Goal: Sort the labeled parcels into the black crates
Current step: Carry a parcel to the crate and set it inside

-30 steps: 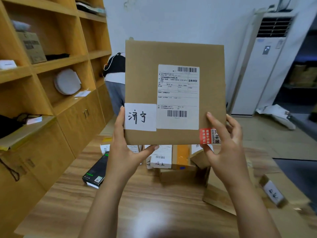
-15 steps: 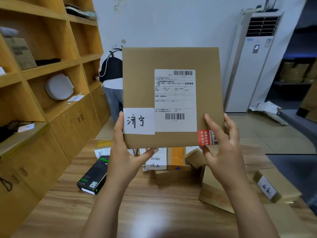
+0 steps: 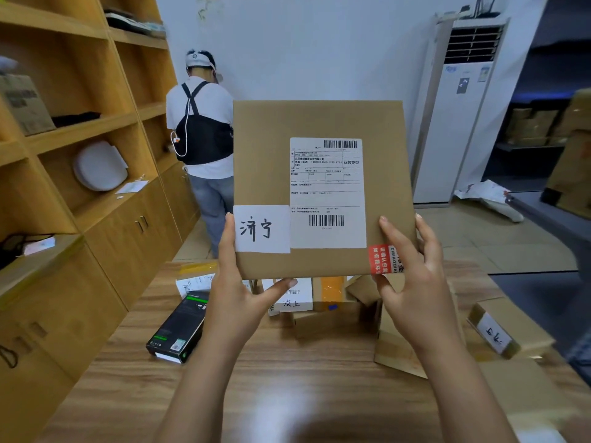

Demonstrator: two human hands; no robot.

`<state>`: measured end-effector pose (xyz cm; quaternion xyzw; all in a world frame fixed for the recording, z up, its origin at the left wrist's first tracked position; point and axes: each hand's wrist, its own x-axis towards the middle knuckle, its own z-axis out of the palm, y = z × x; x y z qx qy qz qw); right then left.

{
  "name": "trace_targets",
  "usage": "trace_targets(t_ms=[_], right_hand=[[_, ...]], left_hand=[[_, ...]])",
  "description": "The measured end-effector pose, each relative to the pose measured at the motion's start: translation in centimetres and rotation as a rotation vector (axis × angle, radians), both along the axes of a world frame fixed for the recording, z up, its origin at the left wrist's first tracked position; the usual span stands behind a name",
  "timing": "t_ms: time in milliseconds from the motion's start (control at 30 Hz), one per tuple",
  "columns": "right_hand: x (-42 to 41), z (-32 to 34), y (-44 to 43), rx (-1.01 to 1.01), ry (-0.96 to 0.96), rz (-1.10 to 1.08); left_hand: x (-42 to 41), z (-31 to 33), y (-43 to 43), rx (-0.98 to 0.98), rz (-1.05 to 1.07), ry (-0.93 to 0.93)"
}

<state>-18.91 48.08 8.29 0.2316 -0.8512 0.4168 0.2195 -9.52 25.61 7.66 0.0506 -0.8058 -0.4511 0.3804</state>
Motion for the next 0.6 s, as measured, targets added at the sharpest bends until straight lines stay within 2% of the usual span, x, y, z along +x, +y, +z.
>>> trace_targets(t_ms=[433, 600], right_hand=[[2.6, -1.5, -2.0, -0.026, -0.051, 0.025], [3.5, -2.4, -2.5, 0.026, -0.082, 0.005]], left_hand=[[2.1, -1.2, -1.5, 0.086, -0.07, -0.044], [2.9, -2.3, -2.7, 0.043, -0.054, -0.072]])
